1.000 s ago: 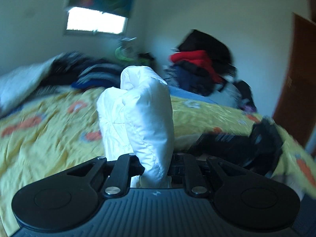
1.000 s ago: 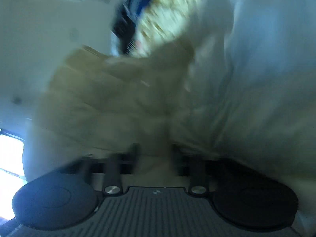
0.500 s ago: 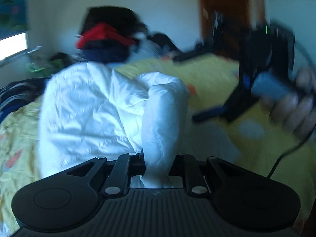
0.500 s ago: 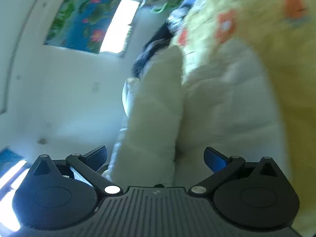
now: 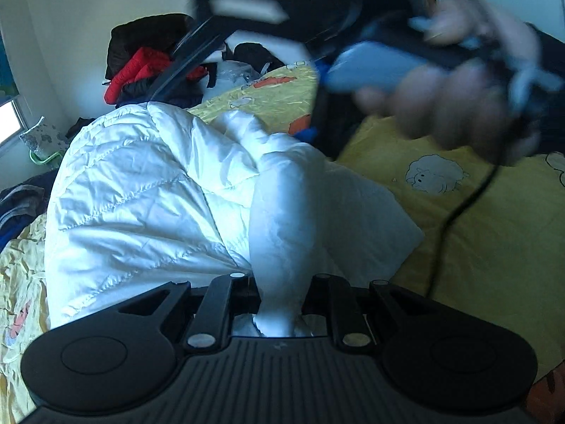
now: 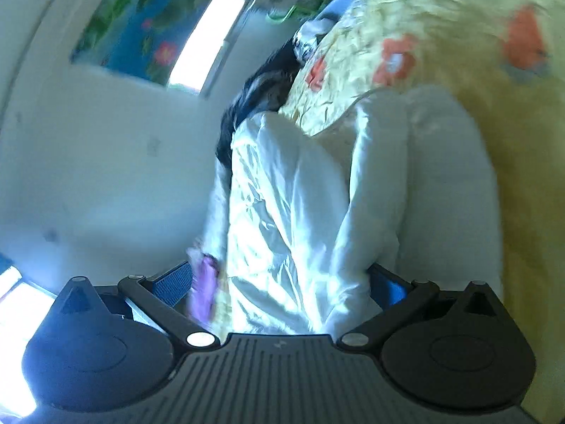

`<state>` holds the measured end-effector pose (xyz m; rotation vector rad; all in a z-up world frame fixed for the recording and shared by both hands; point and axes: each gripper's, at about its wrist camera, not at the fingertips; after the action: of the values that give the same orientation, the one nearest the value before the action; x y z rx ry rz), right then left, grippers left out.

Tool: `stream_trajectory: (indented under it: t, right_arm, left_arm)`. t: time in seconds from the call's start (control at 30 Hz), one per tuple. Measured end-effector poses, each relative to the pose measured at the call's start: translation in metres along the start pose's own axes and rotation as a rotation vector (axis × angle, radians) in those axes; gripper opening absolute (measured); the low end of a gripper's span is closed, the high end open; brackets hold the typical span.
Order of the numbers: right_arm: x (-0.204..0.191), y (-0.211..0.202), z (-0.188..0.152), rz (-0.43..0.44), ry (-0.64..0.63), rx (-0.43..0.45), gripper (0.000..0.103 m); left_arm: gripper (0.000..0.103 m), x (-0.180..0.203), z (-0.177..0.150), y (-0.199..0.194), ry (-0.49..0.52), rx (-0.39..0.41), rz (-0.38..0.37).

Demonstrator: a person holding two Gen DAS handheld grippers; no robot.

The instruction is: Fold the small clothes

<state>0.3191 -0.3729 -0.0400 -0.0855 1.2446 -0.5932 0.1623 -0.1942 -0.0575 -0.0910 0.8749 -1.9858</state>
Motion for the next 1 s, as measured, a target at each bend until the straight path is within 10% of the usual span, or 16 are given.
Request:
stream_trajectory:
  t: [0.1,0.17,0.2,0.6,0.93,1.0]
  right_arm:
    - [-0.003,0.021,0.005,-0.05,-0.056,-0.05,0.078]
    - [-0.011,0.016,0.0,-0.103,-0.123,-0.066,0.034]
    - [-0.015,0.009,-0.001,-0.117,-0.149,-0.058,0.027]
    - [0.05,-0.031,-0.02,-0.32,-0.053,0.031,0.028]
    - [0.05,-0.032,-0.026,-0.285,-0.039,0.056,0.045]
    - [0.053,-0.032,-0.026,-0.277,-0.031,0.059,0.046]
  left_arm:
    - [0.015,-0.002,0.004,-0.008,-0.006,0.009,0.004]
    - [0.015,-0.003,0.011,-0.016,-0.01,0.038,-0.012]
    - [0.015,-0.004,0.014,-0.02,-0.012,0.052,-0.033]
    - [0.015,0.01,0.019,0.033,-0.013,0.0,-0.181]
    - [0.024,-0.061,0.029,-0.044,-0.177,0.069,-0.493]
    - [0.025,-0.085,0.032,-0.06,-0.199,0.158,-0.461]
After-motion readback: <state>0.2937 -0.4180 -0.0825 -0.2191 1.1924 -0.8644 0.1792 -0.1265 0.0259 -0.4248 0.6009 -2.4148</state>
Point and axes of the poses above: each gripper's, at about its wrist camera, not at the fingertips, and y roughly the way its jaws point, x to its right, z to its top, and after that the axes turned 2 degrees about -x, right-handed
